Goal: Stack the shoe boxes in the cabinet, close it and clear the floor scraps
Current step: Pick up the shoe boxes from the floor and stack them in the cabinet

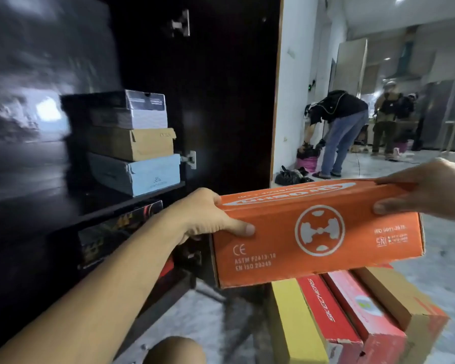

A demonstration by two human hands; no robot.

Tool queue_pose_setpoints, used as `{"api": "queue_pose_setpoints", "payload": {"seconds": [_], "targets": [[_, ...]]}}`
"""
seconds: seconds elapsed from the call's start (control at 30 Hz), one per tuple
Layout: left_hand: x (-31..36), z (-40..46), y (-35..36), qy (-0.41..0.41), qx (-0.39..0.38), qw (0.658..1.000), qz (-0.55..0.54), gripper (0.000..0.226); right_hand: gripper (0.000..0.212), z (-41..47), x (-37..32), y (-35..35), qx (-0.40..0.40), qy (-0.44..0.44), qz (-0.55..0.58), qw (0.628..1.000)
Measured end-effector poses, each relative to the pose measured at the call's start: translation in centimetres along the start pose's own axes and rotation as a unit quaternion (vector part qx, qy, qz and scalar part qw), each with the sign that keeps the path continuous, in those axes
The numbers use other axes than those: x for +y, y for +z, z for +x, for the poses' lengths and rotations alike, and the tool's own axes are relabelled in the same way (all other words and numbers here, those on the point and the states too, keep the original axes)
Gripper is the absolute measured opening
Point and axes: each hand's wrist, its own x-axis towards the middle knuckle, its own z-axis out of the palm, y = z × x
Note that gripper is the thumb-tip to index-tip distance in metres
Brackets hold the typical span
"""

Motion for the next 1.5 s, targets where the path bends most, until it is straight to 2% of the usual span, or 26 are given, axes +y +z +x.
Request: {"api": "queue_pose_setpoints", "payload": {"seconds": [0.07, 0.17, 0.2, 0.3, 0.33, 0.37, 0.43, 0.47, 0.57, 0.7, 0.83, 0.93, 1.23, 1.33, 1.4, 1.5], "targets": [[0.0, -1.9, -2.5, 0.001, 0.043, 0.999, -0.001, 0.046, 0.076, 0.8, -2.0, 0.3, 0.007, -0.021, 0.029, 0.999], [0.0, -4.8, -6.1, -0.006, 0.105, 0.994, 0.019, 0.067, 0.074, 1.8, -5.6, 1.2, 0.008, -0.056, 0.070, 0.996], [0.0, -5.8, -7.3, -0.017, 0.125, 0.992, 0.022, 0.067, 0.071, 2.1, -6.9, 1.6, 0.010, -0.064, 0.086, 0.994], [-0.3, -8.6, -10.7, -0.031, 0.175, 0.984, 0.010, 0.041, 0.069, 3.1, -11.1, 2.9, 0.010, -0.110, 0.118, 0.987], [-0.4, -9.5, -11.7, -0.040, 0.195, 0.980, 0.009, 0.041, 0.071, 3.5, -12.5, 3.4, 0.008, -0.126, 0.133, 0.983], [-0.7, -10.3, -12.7, -0.050, 0.214, 0.976, 0.015, 0.050, 0.071, 3.8, -13.8, 3.9, 0.002, -0.137, 0.149, 0.979], [-1.3, -11.6, -14.6, -0.080, 0.257, 0.963, 0.033, 0.085, 0.063, 4.5, -16.5, 5.0, -0.018, -0.153, 0.180, 0.972], [-1.5, -12.3, -15.4, -0.090, 0.280, 0.955, 0.038, 0.091, 0.060, 5.0, -17.8, 5.7, -0.026, -0.165, 0.192, 0.967], [-2.6, -14.1, -17.2, -0.123, 0.340, 0.931, 0.044, 0.080, 0.058, 6.2, -21.5, 8.1, -0.056, -0.203, 0.237, 0.948], [-4.8, -14.4, -19.2, -0.183, 0.440, 0.875, 0.085, 0.068, 0.049, 8.1, -26.5, 12.2, -0.084, -0.236, 0.290, 0.924], [-6.9, -12.8, -20.2, -0.206, 0.496, 0.833, 0.131, 0.060, 0.044, 10.2, -30.3, 16.2, -0.108, -0.248, 0.334, 0.903], [-9.5, -10.5, -20.2, -0.223, 0.545, 0.789, 0.172, 0.055, 0.041, 11.8, -32.3, 19.2, -0.122, -0.255, 0.352, 0.892], [-17.0, -6.1, -18.8, -0.211, 0.635, 0.720, 0.183, 0.045, 0.057, 13.9, -36.5, 25.2, -0.140, -0.279, 0.343, 0.886], [-18.5, -3.9, -17.3, -0.220, 0.646, 0.685, 0.255, 0.053, 0.060, 14.1, -38.1, 26.9, -0.109, -0.296, 0.315, 0.895], [-19.0, -2.0, -16.3, -0.197, 0.622, 0.693, 0.307, 0.063, 0.053, 13.8, -39.5, 28.2, -0.077, -0.303, 0.295, 0.903], [-20.0, 0.2, -16.2, -0.192, 0.581, 0.711, 0.346, 0.074, 0.048, 13.1, -41.4, 29.8, -0.013, -0.272, 0.232, 0.934]]}}
